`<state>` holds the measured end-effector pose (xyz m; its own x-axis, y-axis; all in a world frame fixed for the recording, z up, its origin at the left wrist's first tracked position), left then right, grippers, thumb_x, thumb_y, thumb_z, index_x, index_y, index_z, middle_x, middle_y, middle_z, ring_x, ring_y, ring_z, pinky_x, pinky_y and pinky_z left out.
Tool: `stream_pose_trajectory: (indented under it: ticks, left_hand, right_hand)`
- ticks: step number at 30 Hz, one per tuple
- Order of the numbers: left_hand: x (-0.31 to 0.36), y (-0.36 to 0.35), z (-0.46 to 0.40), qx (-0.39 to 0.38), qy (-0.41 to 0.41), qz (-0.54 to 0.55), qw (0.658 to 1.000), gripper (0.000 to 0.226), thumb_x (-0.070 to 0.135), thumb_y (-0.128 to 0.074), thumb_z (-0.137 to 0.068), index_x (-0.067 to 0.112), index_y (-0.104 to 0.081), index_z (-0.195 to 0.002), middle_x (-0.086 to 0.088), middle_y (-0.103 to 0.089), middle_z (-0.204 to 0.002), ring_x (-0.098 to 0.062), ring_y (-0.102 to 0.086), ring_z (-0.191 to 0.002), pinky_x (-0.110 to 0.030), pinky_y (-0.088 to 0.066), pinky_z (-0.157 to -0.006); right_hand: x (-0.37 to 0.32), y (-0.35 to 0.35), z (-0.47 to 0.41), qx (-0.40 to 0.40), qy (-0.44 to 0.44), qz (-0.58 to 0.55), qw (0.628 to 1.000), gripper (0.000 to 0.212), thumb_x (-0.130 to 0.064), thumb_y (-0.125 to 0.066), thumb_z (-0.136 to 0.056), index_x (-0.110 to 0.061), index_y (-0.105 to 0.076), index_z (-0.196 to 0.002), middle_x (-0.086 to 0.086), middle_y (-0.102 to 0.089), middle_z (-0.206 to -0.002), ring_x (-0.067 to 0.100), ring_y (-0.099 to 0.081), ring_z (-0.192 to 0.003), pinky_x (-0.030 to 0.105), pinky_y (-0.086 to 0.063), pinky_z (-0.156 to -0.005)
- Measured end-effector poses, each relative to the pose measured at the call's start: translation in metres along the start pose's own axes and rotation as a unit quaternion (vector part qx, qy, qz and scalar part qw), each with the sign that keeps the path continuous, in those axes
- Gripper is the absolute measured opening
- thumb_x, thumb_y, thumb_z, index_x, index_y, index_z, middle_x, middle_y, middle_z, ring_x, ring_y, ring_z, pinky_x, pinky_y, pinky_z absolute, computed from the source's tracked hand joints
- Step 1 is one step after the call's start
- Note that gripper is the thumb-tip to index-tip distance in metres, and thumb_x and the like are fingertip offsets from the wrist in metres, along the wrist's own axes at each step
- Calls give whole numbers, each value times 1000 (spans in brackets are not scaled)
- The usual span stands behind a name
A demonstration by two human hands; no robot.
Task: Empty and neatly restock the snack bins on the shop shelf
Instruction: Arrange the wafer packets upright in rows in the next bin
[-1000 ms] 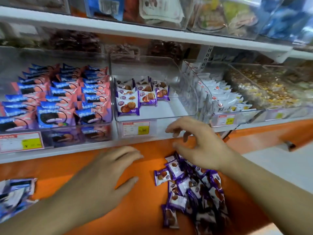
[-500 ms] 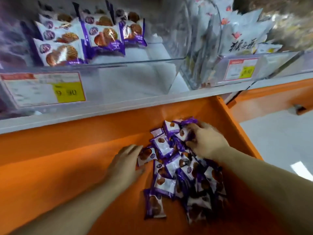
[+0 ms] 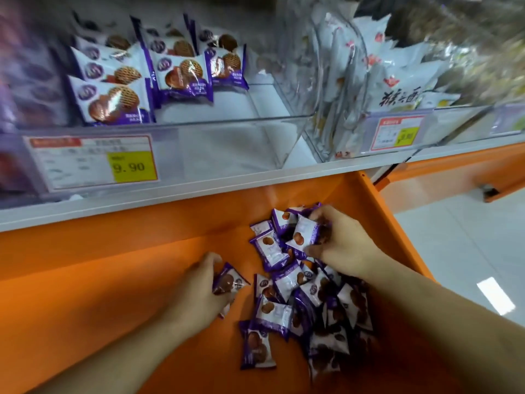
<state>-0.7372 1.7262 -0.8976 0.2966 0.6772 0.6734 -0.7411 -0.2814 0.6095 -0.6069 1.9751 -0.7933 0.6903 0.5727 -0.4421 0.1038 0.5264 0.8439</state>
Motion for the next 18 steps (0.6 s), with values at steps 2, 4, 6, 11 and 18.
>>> stream_pose_trajectory:
  ticks: [2,4,6,11,18]
  left_hand:
    - [5,24,29,-10,0,52,999,58,34,-87,-82,40,-50,-126,18,-62,-114,3,-63,-84,-9,-49,-61]
    - [12,50,63,-26,0,95,995,41,33,-89,-81,36,-59,-109,14,-71,-103,4,-67,-82,-11,-50,-62]
    - [18,81,96,-21,4,131,991,38,34,-91,-77,32,-61,-100,11,-74,-92,2,-69,-78,-18,-52,-62]
    - [66,171,177,11,-5,267,964,44,22,-89,-81,10,-62,-113,-5,-79,-90,-23,-73,-63,-37,-59,-55]
    - [100,281,261,126,-31,432,893,23,2,-77,-89,13,-68,-107,-11,-75,-91,-25,-74,-79,-50,-63,-64]
  right_hand:
    - [-23,11,27,-25,9,-82,996,59,-15,-95,-68,-39,-60,-109,-16,-62,-103,11,-67,-91,32,-59,-80]
    - [-56,19,58,-60,34,-152,986,60,-6,-95,-67,-39,-65,-107,-12,-62,-100,14,-68,-86,37,-61,-79]
    - [-97,25,89,-107,86,-200,970,58,1,-92,-71,-34,-68,-111,-4,-64,-104,17,-64,-78,45,-61,-75]
    - [-206,75,154,-131,196,-232,944,46,-18,-86,-87,-36,-66,-124,4,-53,-71,23,-50,-68,36,-44,-66]
    - [-314,124,204,44,252,-223,941,67,-14,-84,-87,-52,-54,-133,-4,-65,-99,11,-59,-74,32,-58,-74]
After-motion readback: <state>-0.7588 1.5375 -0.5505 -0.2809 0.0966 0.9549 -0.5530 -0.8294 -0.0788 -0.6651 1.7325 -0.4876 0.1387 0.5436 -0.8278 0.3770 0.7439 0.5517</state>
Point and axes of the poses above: each hand's wrist, its own z-axis away from the middle knuckle, its own y-axis out of the back of the hand, x = y × z, the point moved 7 cm from there along -z, towards the middle knuckle
